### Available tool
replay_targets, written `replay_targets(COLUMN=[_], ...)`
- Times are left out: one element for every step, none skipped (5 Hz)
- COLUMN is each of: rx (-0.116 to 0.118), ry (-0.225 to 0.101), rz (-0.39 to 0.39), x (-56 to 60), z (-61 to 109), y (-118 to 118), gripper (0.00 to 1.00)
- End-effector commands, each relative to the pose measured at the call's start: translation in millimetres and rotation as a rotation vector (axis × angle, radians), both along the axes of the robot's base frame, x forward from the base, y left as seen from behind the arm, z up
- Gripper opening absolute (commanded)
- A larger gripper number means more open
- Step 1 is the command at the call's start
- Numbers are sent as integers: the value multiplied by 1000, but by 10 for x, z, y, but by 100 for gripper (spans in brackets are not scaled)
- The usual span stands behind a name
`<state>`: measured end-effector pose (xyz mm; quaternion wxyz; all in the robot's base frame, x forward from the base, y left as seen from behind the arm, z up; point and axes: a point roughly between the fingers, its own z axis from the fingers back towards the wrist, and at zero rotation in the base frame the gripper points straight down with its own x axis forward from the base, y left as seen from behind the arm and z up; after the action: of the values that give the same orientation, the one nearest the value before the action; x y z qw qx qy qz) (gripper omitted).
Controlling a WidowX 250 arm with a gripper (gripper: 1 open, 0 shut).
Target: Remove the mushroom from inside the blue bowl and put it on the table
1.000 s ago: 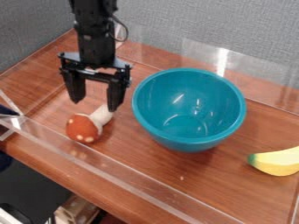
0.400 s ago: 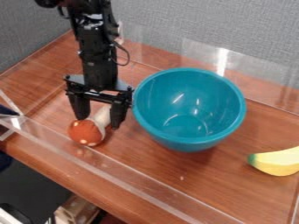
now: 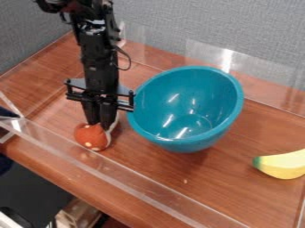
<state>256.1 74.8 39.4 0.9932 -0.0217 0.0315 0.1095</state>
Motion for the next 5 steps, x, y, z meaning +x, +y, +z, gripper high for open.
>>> replay_targets(rx=[0, 2, 1, 1, 2], ry=[-13, -6, 1, 5, 9], rz=[5, 5, 4, 13, 22], x=[6, -12, -43, -40, -36], z=[55, 109, 175, 203, 234], y=[-13, -14, -40, -55, -68], gripper=[0, 0, 0, 0, 0])
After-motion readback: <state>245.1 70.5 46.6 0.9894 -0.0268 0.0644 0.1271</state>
